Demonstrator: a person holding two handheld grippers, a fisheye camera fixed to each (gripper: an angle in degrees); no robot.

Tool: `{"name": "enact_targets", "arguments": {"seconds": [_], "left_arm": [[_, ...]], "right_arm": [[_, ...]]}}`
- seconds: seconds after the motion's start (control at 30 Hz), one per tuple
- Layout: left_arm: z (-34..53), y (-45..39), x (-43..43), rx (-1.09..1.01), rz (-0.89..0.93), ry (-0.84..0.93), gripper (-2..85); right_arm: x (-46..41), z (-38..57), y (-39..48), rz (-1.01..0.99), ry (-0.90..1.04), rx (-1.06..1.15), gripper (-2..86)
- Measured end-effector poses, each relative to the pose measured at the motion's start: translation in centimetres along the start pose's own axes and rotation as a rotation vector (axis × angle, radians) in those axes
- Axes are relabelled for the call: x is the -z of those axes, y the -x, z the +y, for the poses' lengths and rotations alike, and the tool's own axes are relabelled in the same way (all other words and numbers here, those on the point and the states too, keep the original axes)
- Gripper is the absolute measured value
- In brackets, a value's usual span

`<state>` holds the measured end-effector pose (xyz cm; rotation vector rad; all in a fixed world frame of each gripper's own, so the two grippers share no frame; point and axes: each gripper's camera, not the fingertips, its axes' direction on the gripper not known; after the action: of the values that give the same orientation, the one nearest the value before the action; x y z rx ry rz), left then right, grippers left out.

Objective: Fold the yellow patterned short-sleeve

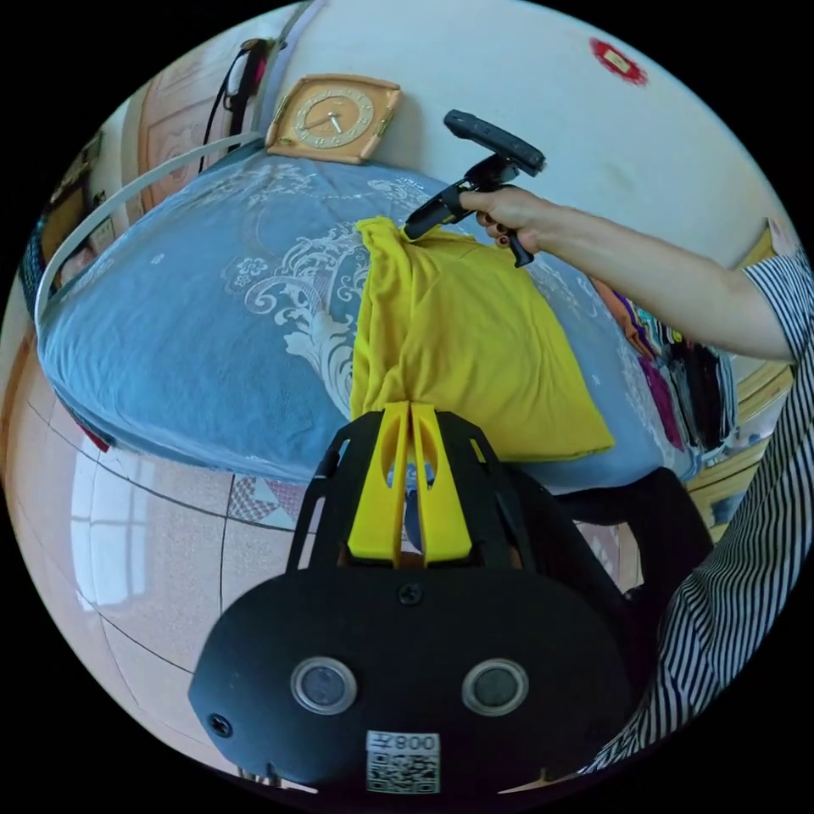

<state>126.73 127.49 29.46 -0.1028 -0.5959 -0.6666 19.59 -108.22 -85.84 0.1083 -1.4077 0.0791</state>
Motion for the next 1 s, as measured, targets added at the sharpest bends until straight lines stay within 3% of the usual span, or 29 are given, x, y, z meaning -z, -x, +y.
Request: {"name": "enact_targets", "arguments": {"seconds": [0.2,0.43,0.6,0.77,0.87,1.0], "left_arm": [[-0.3,-0.3,1.3,0.037,0.028,-0.022,0.2],[-1.2,-0.3,3.2,0.081,0.033,0.029,0.1],[-1.2,-0.4,5.3,0.101,0.025,-0.014,0.2],[-0.5,-0.4,6.9,0.109,0.068,-0.042,0.3],[0.4,0.2,7.2,0.169,0.153,-0.064,0.4],[1.7,0.9,7.1,0.224,0.235,-0.069,0.7]], "right_arm": [[-2.2,1.4,2.1,-0.027,0.05,-0.013,0.2],[-4.1,3.6,7.7,0.128,0.202,0.132,0.3],[-5.0,7.5,10.1,0.185,0.209,0.156,0.8],[-5.5,14.3,9.6,0.083,0.131,0.079,2.1],[-5.8,21.2,8.3,-0.074,0.039,0.002,3.4],[-9.6,35.7,6.7,-0.266,-0.066,-0.128,4.9]]}}
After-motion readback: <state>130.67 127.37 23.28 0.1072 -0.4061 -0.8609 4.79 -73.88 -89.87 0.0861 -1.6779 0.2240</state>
